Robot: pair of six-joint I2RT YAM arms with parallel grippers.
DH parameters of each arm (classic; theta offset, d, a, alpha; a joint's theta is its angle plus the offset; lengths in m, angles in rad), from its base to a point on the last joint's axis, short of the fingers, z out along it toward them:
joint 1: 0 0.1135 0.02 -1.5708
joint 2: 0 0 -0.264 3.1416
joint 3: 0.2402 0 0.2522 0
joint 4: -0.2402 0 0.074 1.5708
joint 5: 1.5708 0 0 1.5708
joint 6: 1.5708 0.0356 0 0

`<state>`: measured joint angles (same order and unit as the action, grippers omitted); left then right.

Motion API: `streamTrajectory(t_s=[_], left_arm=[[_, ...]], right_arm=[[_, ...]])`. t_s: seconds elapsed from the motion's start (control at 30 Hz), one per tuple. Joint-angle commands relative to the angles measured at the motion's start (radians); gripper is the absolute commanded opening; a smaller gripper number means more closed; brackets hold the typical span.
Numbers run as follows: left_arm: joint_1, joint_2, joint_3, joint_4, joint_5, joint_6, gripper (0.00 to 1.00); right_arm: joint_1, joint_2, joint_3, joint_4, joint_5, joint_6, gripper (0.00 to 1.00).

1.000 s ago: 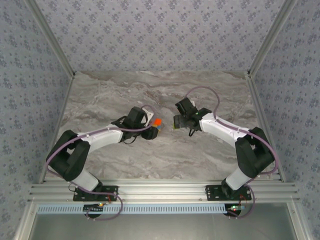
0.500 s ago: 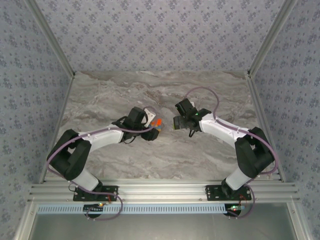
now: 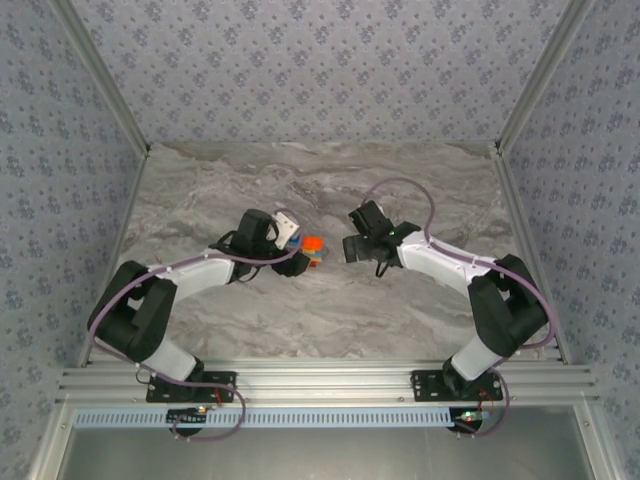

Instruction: Assemble a carrot with lego

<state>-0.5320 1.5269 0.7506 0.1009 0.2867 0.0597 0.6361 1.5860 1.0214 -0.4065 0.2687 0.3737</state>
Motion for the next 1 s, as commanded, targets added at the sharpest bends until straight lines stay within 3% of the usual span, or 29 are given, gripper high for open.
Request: streamTrajectory(t_s=[0.0, 0.3, 0.53, 0.7, 0.97], left_arm=[[0.018, -0.082, -0.023, 0.057, 0.095, -0.003, 0.85], [0.021, -0.189, -0.047, 0.033, 0.117, -0.023, 0.85], [0.02, -0.281, -0.094, 0.038, 0.091, -0.033, 0.85], [0.024, -0.28, -0.093, 0.041, 0.089, -0.029, 0.85], [0.033, -0.278, -0.097, 0.044, 0.083, -0.026, 0.85]], right_arm=[[0.028, 0.024, 0.011, -0.002, 0.004, 0.02, 0.95], [0.066, 0.146, 0.016, 0.098, 0.055, 0.086, 0.87], [0.12, 0.161, -0.246, 0.593, 0.12, 0.045, 0.82], [0.189, 0.223, -0.339, 0.799, 0.247, -0.011, 0.78], [0.209, 0.36, -0.437, 1.096, 0.284, -0.034, 0.71]])
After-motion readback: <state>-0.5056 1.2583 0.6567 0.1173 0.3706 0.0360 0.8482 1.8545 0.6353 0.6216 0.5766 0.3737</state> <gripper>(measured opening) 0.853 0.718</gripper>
